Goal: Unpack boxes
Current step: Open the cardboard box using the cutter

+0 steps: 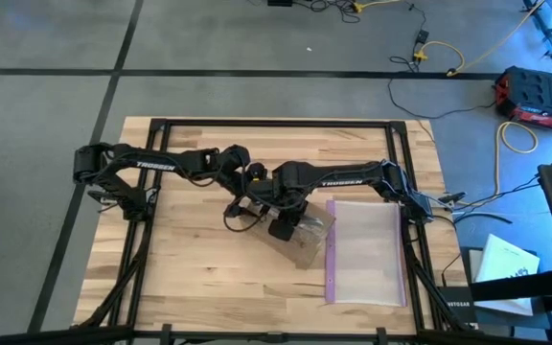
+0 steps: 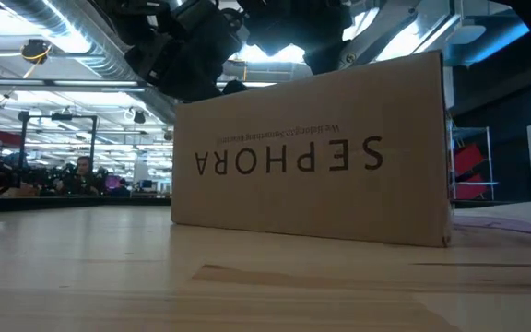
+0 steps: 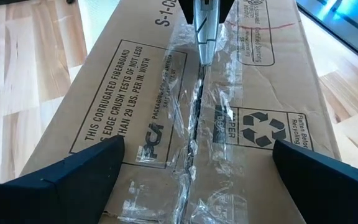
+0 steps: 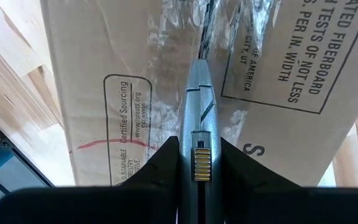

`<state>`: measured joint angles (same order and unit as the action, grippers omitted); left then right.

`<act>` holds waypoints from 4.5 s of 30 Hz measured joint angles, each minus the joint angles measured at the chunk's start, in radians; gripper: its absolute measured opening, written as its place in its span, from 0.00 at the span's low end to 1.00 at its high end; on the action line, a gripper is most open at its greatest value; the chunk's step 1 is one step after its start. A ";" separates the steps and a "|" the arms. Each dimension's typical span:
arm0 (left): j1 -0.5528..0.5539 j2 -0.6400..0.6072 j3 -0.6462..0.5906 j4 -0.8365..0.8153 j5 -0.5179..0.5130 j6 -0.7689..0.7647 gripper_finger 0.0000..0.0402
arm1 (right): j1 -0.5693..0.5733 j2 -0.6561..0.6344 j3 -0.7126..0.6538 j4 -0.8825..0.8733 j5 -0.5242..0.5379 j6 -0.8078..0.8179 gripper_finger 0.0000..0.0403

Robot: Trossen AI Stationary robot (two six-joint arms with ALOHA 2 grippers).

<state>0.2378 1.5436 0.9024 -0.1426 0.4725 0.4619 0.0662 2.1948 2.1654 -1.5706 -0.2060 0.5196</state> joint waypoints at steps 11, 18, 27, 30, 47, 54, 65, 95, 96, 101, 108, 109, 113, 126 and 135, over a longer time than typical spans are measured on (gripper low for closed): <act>0.057 -0.002 0.000 -0.101 0.010 0.058 1.00 | -0.002 0.000 0.000 0.007 0.007 0.004 0.14; 0.063 -0.065 -0.006 -0.139 -0.021 0.063 1.00 | 0.000 0.001 0.000 -0.002 0.005 0.004 0.14; 0.093 -0.141 -0.009 -0.200 -0.107 0.103 1.00 | 0.000 0.001 0.000 0.002 0.003 0.002 0.14; 0.118 -0.143 -0.009 -0.222 -0.097 0.112 1.00 | 0.000 0.001 0.000 0.003 0.003 0.002 0.14; 0.001 -0.149 0.085 -0.165 -0.007 0.114 1.00 | -0.001 0.001 0.000 -0.005 0.012 0.003 0.14; 0.048 -0.108 0.183 -0.203 0.153 0.095 1.00 | -0.002 0.001 0.000 -0.003 0.012 0.003 0.14; 0.096 0.066 0.218 -0.319 0.224 0.176 1.00 | -0.002 0.001 0.000 -0.002 0.011 0.003 0.14; 0.167 0.130 0.222 -0.354 0.110 0.257 1.00 | -0.003 0.001 0.000 0.006 0.015 0.102 0.14; 0.170 0.130 0.221 -0.353 0.110 0.256 1.00 | -0.003 0.001 0.000 0.005 0.013 0.105 0.14; 0.174 0.131 0.220 -0.353 0.111 0.252 1.00 | -0.003 0.001 0.000 0.002 -0.003 0.117 0.14; 0.174 0.132 0.220 -0.359 0.110 0.244 1.00 | -0.003 0.001 0.000 0.001 -0.016 0.159 0.14; 0.174 0.132 0.220 -0.360 0.110 0.242 1.00 | -0.003 0.001 0.000 0.001 -0.019 0.163 0.14; 0.174 0.132 0.220 -0.367 0.109 0.245 1.00 | -0.002 0.001 0.000 -0.001 -0.031 0.185 0.14; 0.174 0.132 0.220 -0.376 0.104 0.252 1.00 | 0.001 0.001 0.000 0.001 -0.025 0.253 0.14; 0.191 0.130 0.220 -0.416 0.084 0.264 1.00 | 0.002 0.001 0.000 -0.007 -0.011 0.263 0.14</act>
<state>0.4285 1.6737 1.1229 -0.5585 0.5568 0.7261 0.0685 2.1960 2.1658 -1.5776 -0.2170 0.7822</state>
